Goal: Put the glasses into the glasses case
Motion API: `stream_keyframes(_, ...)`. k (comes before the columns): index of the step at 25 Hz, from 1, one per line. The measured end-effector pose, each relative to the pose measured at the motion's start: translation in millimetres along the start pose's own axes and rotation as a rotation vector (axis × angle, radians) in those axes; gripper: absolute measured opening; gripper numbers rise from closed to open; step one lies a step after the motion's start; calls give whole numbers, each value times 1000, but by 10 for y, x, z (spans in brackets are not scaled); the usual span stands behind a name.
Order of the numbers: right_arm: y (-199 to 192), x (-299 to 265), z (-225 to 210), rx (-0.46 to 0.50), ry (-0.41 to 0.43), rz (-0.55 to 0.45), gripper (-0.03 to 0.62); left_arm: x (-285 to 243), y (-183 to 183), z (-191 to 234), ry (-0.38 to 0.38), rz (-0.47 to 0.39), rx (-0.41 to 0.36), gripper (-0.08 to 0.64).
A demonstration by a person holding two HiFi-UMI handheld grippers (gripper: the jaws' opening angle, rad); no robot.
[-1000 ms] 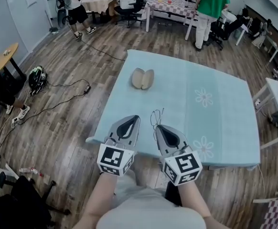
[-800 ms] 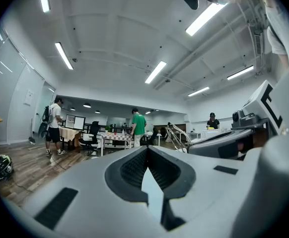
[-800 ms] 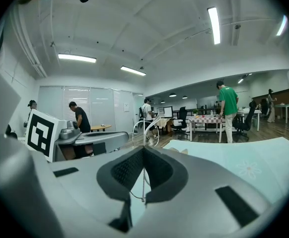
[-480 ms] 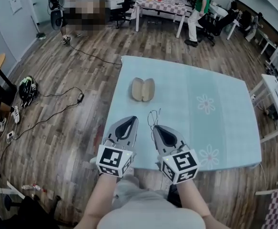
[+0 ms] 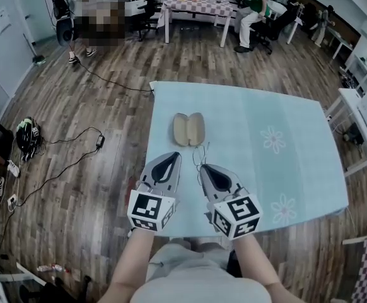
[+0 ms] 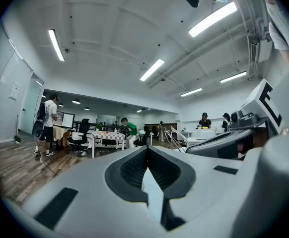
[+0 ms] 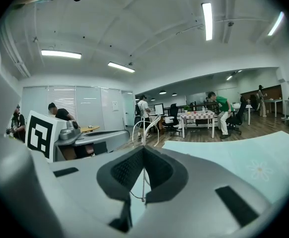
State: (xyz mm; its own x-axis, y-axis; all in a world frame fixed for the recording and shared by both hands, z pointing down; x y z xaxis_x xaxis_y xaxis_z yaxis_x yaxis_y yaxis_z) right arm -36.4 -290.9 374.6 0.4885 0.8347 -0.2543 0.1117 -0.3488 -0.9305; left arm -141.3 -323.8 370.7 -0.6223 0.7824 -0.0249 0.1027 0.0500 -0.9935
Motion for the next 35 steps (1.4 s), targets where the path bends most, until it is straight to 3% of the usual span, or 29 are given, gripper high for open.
stream_keyframes(25, -69, -1116, -751, -135, 20, 150, 9, -826, -578, 462, 67, 138, 20, 9)
stream_keyframes(35, -340, -1611, -1065, -404, 21, 206, 9, -1041, -853, 614, 68, 195, 47, 9)
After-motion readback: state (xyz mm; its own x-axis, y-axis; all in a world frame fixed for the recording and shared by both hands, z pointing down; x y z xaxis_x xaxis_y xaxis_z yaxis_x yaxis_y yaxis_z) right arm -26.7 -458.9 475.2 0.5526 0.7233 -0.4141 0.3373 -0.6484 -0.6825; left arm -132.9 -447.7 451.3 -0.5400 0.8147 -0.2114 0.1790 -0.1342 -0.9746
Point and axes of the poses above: the fingertips, and each gripper's own axes: x backward along the fingers, z to its left, y out of its top, the point moved 4 cm from there along x, backward along the fingers, and after that the axes turned 9 degrees about -x, right-handed, at the moved point
